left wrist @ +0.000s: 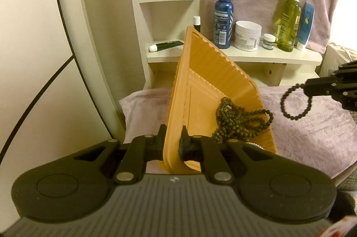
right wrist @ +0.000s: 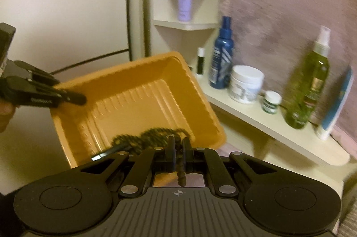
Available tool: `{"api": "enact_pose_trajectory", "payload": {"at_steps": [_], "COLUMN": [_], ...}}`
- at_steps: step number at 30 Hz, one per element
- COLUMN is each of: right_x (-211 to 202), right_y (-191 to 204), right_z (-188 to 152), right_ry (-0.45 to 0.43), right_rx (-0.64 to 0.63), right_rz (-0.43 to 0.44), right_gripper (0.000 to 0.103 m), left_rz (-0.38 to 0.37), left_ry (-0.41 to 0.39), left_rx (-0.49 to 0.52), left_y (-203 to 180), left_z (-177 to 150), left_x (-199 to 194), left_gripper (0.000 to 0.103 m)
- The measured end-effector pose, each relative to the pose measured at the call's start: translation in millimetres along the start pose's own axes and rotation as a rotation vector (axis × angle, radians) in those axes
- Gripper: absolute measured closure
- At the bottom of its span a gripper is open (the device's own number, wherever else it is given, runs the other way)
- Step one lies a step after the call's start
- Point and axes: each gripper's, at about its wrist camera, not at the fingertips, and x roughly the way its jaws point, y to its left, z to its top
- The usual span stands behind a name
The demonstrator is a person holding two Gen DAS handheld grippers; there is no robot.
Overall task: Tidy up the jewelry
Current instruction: 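Carry the bead bracelet into the orange tray and open the right tool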
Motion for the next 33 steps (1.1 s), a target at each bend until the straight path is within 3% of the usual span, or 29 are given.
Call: {"api": "enact_pose_trajectory", "payload": {"at_steps": [8,33], "right_x": [23,93], "right_y": [15,43], "right_z": [21,31], "right_ry": [-0.005,0.103], "right_rx": [-0.014,-0.116], "right_rz": [0.043,-0.032], "right_gripper": [0.097,0.097], "left_rz": [-0.060,-0.225], "left_ry": [0.008,0.096], "left_rx": [-0.074,-0.284], "left_y": [21,86], "left_z": [-6,-32], "left_x": [7,45], "left_gripper": [0.094,0.093]}}
